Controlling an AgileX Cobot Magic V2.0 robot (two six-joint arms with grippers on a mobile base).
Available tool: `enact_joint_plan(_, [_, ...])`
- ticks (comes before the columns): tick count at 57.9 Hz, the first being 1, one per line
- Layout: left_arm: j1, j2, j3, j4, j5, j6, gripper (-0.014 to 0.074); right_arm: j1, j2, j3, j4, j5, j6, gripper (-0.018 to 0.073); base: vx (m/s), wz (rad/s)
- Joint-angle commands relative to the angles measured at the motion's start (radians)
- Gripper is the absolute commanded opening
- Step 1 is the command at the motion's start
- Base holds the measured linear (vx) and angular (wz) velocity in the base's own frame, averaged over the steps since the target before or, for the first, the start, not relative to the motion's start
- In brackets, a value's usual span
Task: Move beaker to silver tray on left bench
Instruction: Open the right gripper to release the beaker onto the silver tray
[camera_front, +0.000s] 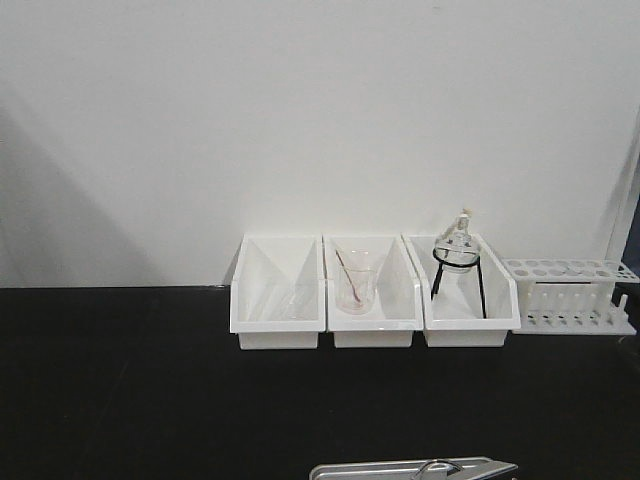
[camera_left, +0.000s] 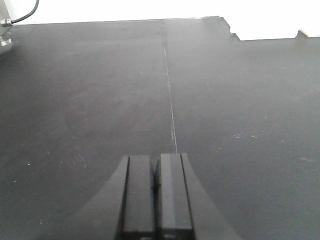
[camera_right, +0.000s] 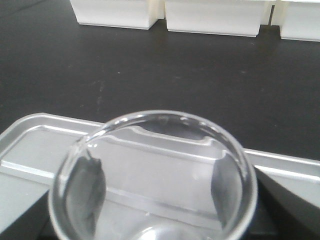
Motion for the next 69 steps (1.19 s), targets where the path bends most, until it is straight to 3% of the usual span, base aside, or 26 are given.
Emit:
enact_joint_plan(1, [-0.006,-0.016,0.028,-0.002,-0.078,-0.001,0.0001,-0.007,-0.028,-0.008,0.0,-0.121,-0.012,0.0489,0.0,0.0])
enact_joint_plan(9, [-0.006,-0.016,0.028,-0.002,-0.078,-0.001,0.0001,-0.007,-0.028,-0.008,0.007,-0.147,-0.005,0.0644,0.0,0.0])
enact_joint_plan(18, [-0.006,-0.016,0.028,-0.002,-0.078,-0.001,0.0001,-0.007,-0.048,-0.007,-0.004,-0.156,-0.001,0.0696,0.0,0.0])
enact_joint_plan(54, [-0.006,-0.016,0.028,-0.002,-0.078,-0.001,0.0001,-0.007,-0.307,-0.007,-0.006,-0.112,-0.004,0.0655,0.0,0.0])
enact_joint_plan(60, [-0.006,-0.016,0.028,-0.002,-0.078,-0.001,0.0001,-0.007,-0.394,-0.007,-0.003,-0.039,-0.009,0.0627,0.0,0.0])
enact_joint_plan(69, [-0.006,-0.016,0.028,-0.002,-0.078,-0.001,0.0001,-0.007,-0.592,-0.007,-0.004,0.232,-0.009,0.0487,0.0,0.0])
